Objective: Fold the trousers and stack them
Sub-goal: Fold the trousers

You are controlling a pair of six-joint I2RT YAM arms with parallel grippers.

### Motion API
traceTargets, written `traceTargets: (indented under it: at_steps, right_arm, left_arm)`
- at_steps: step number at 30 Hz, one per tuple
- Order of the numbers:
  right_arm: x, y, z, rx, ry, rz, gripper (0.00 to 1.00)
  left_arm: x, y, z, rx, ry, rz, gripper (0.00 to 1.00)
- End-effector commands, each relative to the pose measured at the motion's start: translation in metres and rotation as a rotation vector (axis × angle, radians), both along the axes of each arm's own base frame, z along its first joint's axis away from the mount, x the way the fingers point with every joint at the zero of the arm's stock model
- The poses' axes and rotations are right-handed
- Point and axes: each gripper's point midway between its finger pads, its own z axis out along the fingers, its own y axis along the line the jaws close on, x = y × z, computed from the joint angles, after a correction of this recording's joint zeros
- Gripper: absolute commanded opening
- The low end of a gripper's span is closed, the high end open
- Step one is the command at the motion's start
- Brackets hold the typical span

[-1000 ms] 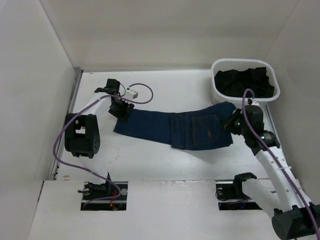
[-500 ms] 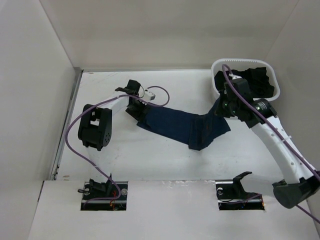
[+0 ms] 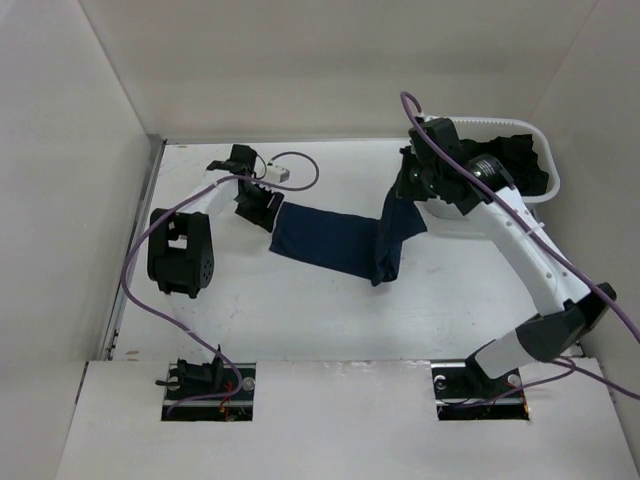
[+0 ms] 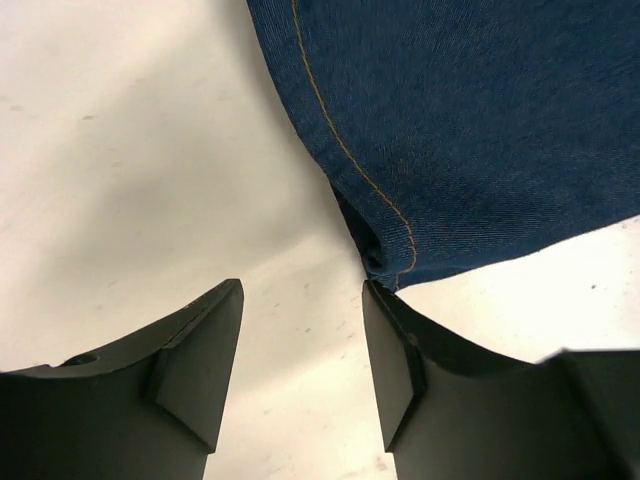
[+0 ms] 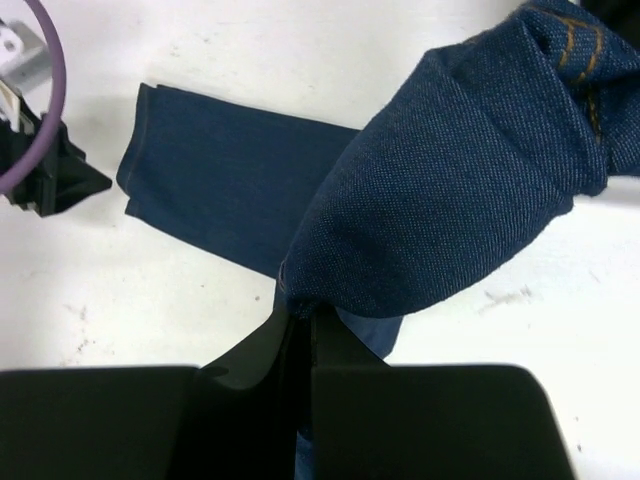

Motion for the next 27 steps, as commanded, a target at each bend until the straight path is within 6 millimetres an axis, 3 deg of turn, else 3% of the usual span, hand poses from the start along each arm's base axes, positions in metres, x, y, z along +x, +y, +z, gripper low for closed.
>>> traceTargets:
  at_steps: [1, 4, 10, 14, 22, 27]
  right_arm:
    - [0.020, 0.027, 0.022, 0.020, -0.074, 0.061, 0.00]
    - [0.034, 0.049, 0.017, 0.008, -0.067, 0.105, 0.00]
    - [0.058, 0.109, 0.004, 0.018, -0.046, 0.216, 0.00]
    - [0.061, 0.151, -0.007, 0.055, -0.018, 0.309, 0.01]
    - [0.049, 0.236, -0.038, 0.159, -0.007, 0.543, 0.05]
    - [0.078, 0.265, -0.055, 0.204, -0.076, 0.448, 0.08]
  left_arm:
    - [0.021, -0.013, 0.070, -0.082, -0.150, -0.009, 0.52]
    - [0.026, -0.019, 0.069, -0.098, -0.151, -0.001, 0.54]
    - [0.013, -0.011, -0.013, -0.050, 0.057, 0.059, 0.47]
    - [-0.001, -0.001, -0.041, -0.053, 0.117, 0.091, 0.46]
    - [-0.010, 0.000, -0.051, -0.108, 0.152, 0.111, 0.45]
    - [-0.011, 0.020, -0.038, -0.132, 0.145, 0.182, 0.46]
